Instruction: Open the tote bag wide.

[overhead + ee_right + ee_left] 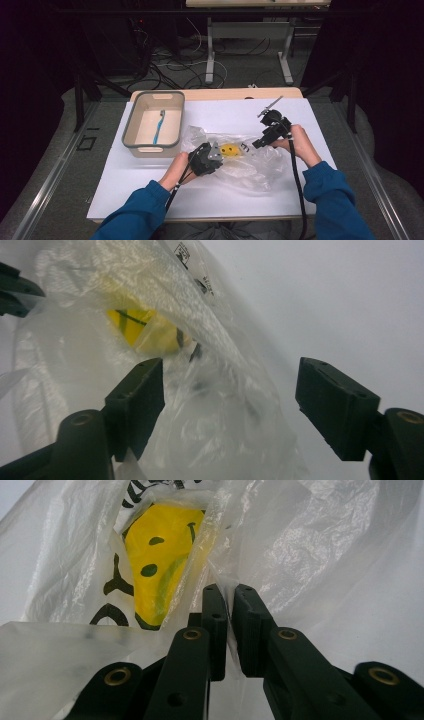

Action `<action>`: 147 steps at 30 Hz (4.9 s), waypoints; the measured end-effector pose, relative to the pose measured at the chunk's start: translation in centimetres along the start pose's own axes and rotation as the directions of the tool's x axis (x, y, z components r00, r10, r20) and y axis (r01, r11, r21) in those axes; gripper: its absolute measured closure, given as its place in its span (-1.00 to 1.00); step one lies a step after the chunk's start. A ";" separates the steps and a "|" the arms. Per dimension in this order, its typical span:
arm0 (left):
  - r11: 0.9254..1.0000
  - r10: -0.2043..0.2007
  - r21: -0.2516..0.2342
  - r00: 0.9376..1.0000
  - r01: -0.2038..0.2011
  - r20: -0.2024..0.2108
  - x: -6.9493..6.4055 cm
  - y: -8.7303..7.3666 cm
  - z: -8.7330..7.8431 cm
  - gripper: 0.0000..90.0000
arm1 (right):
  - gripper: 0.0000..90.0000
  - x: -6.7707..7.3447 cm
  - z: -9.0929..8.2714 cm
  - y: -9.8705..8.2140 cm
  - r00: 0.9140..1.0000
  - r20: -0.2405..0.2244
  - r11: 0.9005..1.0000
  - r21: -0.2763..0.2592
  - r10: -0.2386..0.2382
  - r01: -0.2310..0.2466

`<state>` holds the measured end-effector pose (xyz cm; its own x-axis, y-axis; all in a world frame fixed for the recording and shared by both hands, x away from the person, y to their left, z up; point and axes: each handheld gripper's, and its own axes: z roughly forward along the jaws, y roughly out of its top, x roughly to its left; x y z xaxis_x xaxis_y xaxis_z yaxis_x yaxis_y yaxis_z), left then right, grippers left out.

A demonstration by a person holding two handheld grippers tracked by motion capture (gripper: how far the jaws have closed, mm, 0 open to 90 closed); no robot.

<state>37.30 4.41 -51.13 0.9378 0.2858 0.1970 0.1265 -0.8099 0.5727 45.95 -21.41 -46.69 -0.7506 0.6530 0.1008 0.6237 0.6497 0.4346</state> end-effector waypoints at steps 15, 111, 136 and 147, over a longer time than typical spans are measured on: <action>0.999 0.004 0.040 0.999 -0.006 0.050 -0.6 -1.3 0.2 1.00 | 1.00 -1.2 3.1 -1.2 0.991 0.018 0.990 -0.029 0.136 -0.135; 0.993 -0.117 -0.069 0.949 0.101 -0.292 0.8 3.2 -2.3 -0.28 | 0.14 -1.7 3.5 -1.1 0.978 0.146 0.985 -0.115 0.148 -0.132; 0.961 -0.216 0.114 0.940 0.253 -0.264 4.1 -0.2 5.3 0.84 | 0.36 4.7 3.1 -5.4 0.993 0.114 0.989 0.148 -0.003 -0.014; 0.915 -0.378 0.095 0.916 0.392 -0.133 3.9 -1.8 3.6 1.00 | 0.98 0.6 2.6 -8.0 0.990 0.107 0.993 0.067 0.091 -0.098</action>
<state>41.91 5.15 -54.27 0.7680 0.6366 0.0698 0.5140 -0.6777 0.5259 41.13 -25.24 -52.38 -0.6633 0.7471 0.0433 0.7075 0.6071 0.3619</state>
